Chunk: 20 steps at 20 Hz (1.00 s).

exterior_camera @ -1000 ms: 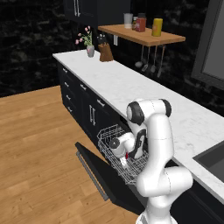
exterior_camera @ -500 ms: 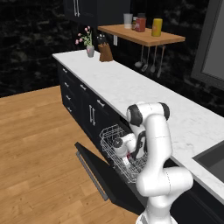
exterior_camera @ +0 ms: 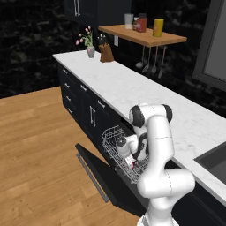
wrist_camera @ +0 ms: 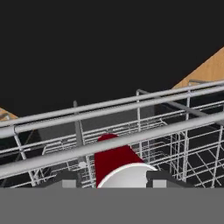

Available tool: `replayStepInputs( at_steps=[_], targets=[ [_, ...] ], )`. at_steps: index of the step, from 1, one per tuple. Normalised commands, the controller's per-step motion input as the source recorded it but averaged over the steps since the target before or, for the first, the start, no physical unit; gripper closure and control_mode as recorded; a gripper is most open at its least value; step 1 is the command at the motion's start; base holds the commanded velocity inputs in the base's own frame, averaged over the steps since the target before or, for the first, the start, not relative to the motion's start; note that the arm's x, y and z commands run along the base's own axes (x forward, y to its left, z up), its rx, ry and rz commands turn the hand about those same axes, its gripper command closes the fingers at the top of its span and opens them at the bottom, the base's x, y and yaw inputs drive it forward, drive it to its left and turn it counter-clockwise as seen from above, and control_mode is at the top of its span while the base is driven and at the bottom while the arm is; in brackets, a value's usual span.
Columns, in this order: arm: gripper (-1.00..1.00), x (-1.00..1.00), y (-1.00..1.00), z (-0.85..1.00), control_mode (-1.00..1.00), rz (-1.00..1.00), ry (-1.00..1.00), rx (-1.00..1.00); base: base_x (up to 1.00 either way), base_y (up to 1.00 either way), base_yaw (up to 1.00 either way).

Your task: Pick up the cup and bowl from the counter, place them in the dishwasher, and close the dishwasher door.

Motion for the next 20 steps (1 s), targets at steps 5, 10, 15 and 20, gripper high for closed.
replayStepInputs(
  at_steps=[5,10,15,20],
  targets=[
    [-1.00,-0.35,0.51,-0.03,-1.00,0.00,0.00,0.00,0.00,0.00,0.00],
    [-1.00,-0.09,0.22,0.35,-1.00,0.00,-0.02,0.00,0.00,0.00,0.00],
    [-1.00,-0.06,0.10,1.00,-1.00,0.00,-0.13,-0.01,0.00,0.00,0.00],
    [-1.00,-0.07,0.12,1.00,-1.00,0.00,-0.25,-0.05,0.00,0.00,0.00]
  ],
)
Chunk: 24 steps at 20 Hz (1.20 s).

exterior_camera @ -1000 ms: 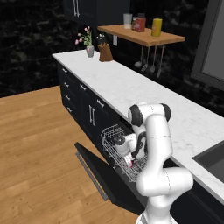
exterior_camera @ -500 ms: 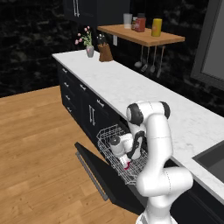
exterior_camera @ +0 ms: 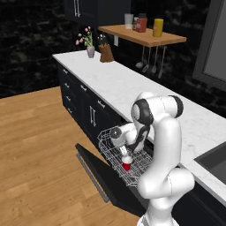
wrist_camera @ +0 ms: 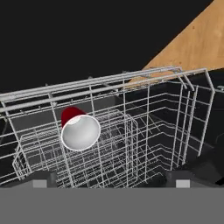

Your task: Pick up the cup and bowl from the counter, place them in the dishwasher, and close the dishwasher door.

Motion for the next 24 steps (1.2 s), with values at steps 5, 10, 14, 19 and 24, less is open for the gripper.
replayStepInputs(
  at_steps=[5,10,14,19,24],
  targets=[
    [-1.00,-0.06,0.30,1.00,-1.00,-0.02,-0.30,-0.06,0.00,0.00,0.00],
    [-1.00,0.00,0.27,1.00,-1.00,-0.03,-0.17,-0.05,0.00,0.00,0.00],
    [-1.00,-0.01,0.01,1.00,-1.00,-0.05,-0.10,-0.04,0.00,0.00,0.00],
    [-1.00,-0.03,0.00,1.00,-1.00,-0.08,-0.09,0.00,0.00,0.00,0.00],
    [-1.00,-0.01,-0.10,0.99,-1.00,-0.12,-0.04,0.00,0.00,0.00,0.00]
  ],
)
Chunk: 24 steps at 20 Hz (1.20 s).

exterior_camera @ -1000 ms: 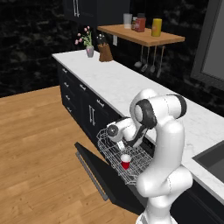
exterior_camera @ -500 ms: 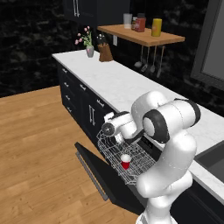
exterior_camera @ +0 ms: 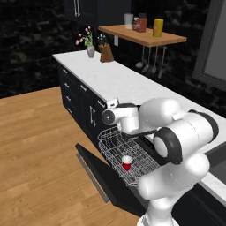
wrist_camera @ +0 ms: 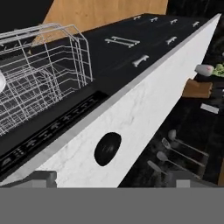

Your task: Pick up the cup and bowl from the counter, place them in the dishwasher, and close the dishwasher door.

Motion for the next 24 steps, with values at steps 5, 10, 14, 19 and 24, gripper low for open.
replayStepInputs(
  at_steps=[5,10,14,19,24],
  targets=[
    [-1.00,0.00,-0.59,0.81,-1.00,-0.20,0.02,0.09,0.00,0.00,0.00],
    [-1.00,0.00,-0.80,0.32,-1.00,-0.20,0.15,0.18,0.00,0.00,0.00],
    [-1.00,0.09,-0.70,-0.13,-1.00,-0.23,0.12,0.21,0.00,0.00,0.00],
    [-1.00,0.25,-0.20,-0.36,-1.00,-0.23,0.06,0.11,0.00,0.00,0.00],
    [-1.00,0.12,0.00,-0.69,-1.00,-0.17,0.08,0.03,0.00,0.00,0.00]
  ],
)
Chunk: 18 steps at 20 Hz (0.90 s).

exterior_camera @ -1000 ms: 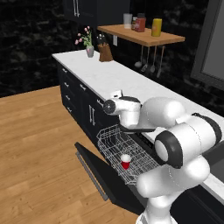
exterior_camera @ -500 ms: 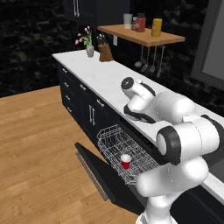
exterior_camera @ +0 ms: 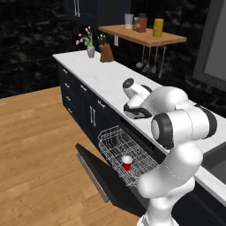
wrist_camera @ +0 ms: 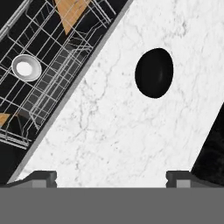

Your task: Pick up the cup and bowl from the counter, place them in the dishwasher, and close the dishwasher door.

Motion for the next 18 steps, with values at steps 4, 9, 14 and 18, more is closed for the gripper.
replayStepInputs(
  at_steps=[4,9,14,18],
  targets=[
    [-1.00,0.17,-0.10,-0.25,-1.00,-0.13,0.00,0.04,0.00,0.00,0.00],
    [-1.00,0.46,-0.25,-0.19,-1.00,-0.05,0.01,0.09,0.00,0.00,0.00],
    [-1.00,0.42,-0.13,-0.30,-1.00,0.00,0.00,0.12,0.00,0.00,0.00],
    [-1.00,0.39,-0.08,-0.37,-1.00,0.00,0.00,0.12,0.00,0.00,0.00]
  ],
)
